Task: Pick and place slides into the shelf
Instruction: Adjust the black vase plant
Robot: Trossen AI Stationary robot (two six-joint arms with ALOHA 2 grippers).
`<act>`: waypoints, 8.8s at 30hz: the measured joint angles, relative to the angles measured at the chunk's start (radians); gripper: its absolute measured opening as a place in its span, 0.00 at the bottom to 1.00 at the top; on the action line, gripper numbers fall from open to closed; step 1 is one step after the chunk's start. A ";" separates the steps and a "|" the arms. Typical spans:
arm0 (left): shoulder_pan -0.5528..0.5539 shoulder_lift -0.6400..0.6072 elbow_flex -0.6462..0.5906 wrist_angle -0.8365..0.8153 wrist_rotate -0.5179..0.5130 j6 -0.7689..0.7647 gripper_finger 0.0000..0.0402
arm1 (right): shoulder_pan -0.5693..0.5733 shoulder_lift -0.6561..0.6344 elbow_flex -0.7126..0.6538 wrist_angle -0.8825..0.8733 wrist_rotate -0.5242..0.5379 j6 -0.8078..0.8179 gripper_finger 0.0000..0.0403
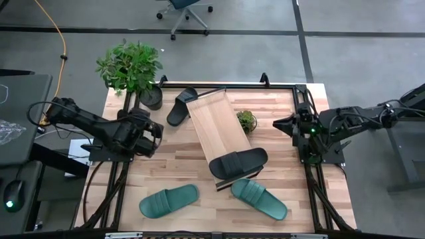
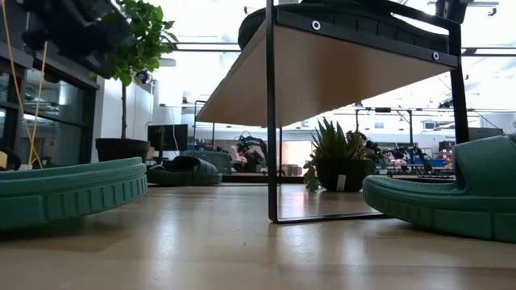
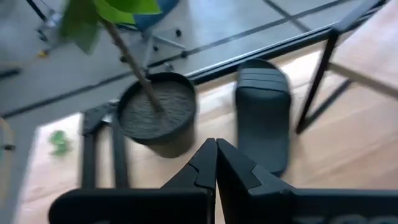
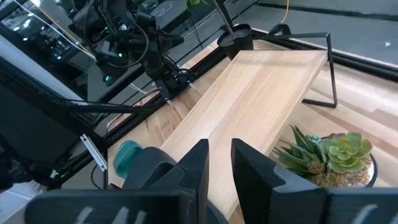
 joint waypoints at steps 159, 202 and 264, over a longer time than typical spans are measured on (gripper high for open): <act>0.898 0.115 -0.354 1.317 -0.081 1.124 0.40 | -0.048 0.001 0.000 -0.019 0.008 0.119 0.15; 0.692 -0.059 -0.336 0.978 0.149 1.284 0.40 | -0.048 0.001 0.000 -0.076 0.041 0.104 0.15; 0.832 -0.123 -0.336 1.012 0.732 1.679 0.40 | -0.048 0.001 0.000 -0.075 0.046 0.051 0.15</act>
